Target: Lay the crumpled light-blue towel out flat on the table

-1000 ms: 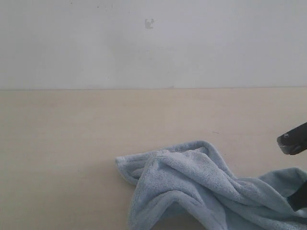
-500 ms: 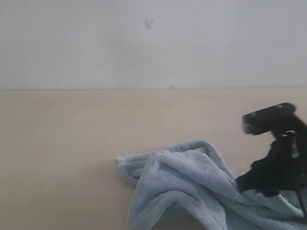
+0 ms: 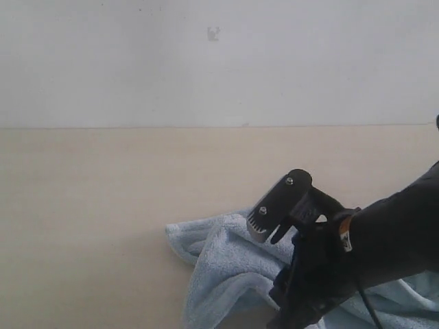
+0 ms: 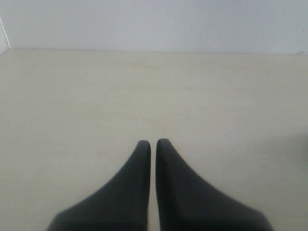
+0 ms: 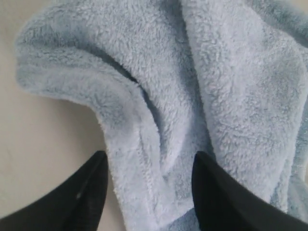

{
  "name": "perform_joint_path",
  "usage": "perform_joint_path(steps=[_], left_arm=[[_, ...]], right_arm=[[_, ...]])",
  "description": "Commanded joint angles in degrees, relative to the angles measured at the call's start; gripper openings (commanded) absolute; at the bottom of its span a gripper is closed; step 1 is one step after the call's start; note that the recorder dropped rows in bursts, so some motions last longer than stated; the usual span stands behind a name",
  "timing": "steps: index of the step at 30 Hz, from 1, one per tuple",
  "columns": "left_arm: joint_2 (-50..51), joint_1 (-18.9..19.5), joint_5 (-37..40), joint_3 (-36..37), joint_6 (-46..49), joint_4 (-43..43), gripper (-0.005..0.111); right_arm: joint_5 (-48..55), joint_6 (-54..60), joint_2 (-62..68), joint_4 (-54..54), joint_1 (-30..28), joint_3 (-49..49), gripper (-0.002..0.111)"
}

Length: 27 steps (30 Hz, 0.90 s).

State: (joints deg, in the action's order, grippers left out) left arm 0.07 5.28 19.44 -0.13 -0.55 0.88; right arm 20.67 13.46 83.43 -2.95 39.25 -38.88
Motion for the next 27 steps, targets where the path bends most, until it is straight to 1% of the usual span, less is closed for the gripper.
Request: perform_joint_path(steps=[1,7,8,9,10,11,13,15,17,19,22,27], left_arm=[[-0.1,0.2,-0.1,0.1,0.1,-0.3,0.004],[-0.1,0.2,-0.1,0.1,0.1,-0.3,0.004],[-0.1,0.2,-0.1,0.1,0.1,-0.3,0.004],[-0.1,0.2,-0.1,0.1,0.1,-0.3,0.004],[-0.1,0.2,-0.1,0.1,0.1,-0.3,0.004],[-0.1,0.2,-0.1,0.1,0.1,-0.3,0.004],[-0.1,0.2,-0.1,0.1,0.1,-0.3,0.004],[-0.1,0.2,-0.1,0.1,0.1,-0.3,0.004],[-0.1,0.2,-0.1,0.1,0.1,-0.3,0.004],[-0.1,0.2,-0.1,0.1,0.1,-0.3,0.004],[-0.1,0.2,-0.1,0.1,0.1,-0.3,0.004],[-0.1,0.2,-0.1,0.1,0.1,-0.3,0.004]], right_arm=[[-1.2,0.6,3.6,-0.9,-0.4,-0.4,0.051],[-4.0,2.1,7.6,-0.9,-0.4,-0.4,0.051],[-4.7,2.1,7.6,-0.9,-0.4,-0.5,0.051],[-4.8,2.1,7.6,-0.5,-0.4,-0.9,0.048],[-4.0,2.1,7.5,-0.1,-0.4,-1.6,0.043],[-1.7,2.1,6.9,1.1,-0.4,-3.0,0.031],[6.0,2.1,4.4,2.9,-0.4,-7.7,0.0],[16.0,-0.2,0.7,2.9,-0.4,-14.2,0.0],[21.9,-1.1,-3.0,2.9,-0.4,-18.1,0.0],[22.6,-0.9,-6.8,4.7,-0.4,-18.6,0.0],[21.7,-2.1,-11.1,10.2,-0.4,-17.8,0.0],[21.8,-7.6,-11.4,22.5,-0.4,-17.7,0.0]])
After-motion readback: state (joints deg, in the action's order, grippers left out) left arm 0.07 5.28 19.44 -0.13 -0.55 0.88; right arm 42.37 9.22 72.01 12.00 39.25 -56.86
